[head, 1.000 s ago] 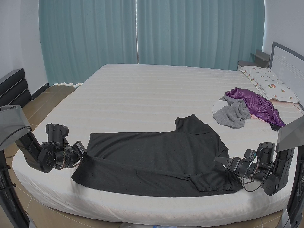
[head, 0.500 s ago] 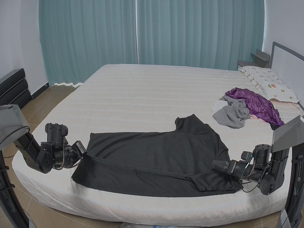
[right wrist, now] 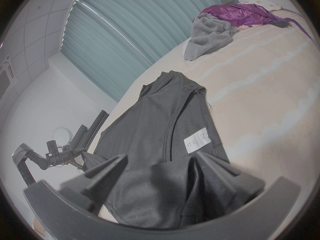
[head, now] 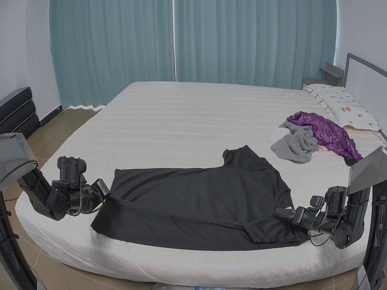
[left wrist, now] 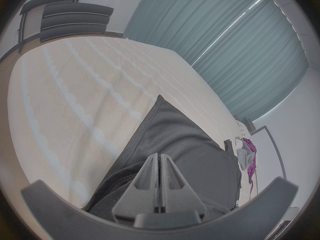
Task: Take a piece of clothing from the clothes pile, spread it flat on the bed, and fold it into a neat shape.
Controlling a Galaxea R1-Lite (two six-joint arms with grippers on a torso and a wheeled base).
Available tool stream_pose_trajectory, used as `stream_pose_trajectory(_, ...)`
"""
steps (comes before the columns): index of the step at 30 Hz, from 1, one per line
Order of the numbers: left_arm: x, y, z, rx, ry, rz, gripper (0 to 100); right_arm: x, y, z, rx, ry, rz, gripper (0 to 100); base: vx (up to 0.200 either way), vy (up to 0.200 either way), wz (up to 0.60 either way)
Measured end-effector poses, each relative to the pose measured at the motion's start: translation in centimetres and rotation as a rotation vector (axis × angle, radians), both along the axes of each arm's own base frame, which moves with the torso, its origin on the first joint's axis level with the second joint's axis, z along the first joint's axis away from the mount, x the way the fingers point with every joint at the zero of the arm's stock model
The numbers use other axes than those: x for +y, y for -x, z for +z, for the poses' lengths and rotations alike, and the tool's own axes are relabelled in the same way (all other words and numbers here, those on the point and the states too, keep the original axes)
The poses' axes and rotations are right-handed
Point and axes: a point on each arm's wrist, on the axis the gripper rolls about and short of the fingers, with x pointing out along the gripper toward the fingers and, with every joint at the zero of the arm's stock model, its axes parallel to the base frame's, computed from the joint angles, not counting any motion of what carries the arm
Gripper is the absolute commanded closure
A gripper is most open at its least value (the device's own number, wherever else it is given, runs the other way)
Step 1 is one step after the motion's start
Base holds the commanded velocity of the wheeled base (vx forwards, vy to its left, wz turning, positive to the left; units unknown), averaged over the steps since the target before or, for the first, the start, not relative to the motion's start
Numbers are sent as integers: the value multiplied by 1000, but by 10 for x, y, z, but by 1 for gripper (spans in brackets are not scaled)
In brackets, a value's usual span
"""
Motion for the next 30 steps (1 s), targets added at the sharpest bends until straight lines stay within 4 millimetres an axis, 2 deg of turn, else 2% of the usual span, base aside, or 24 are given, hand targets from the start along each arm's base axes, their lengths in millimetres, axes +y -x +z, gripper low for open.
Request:
stream_pose_trajectory(14, 0, 6, 2, 3, 0, 0, 100, -5, 14, 2, 10, 31, 44, 100, 0, 0, 0)
stream_pose_trajectory(21, 1, 19, 7, 6, -5, -2, 100, -10, 19, 19, -24, 1, 33, 100, 0, 0, 0)
stream_pose_trajectory(30, 6, 44, 18, -2, -9, 11, 100, -11, 40, 49, -68, -29, 27, 100, 0, 0, 0)
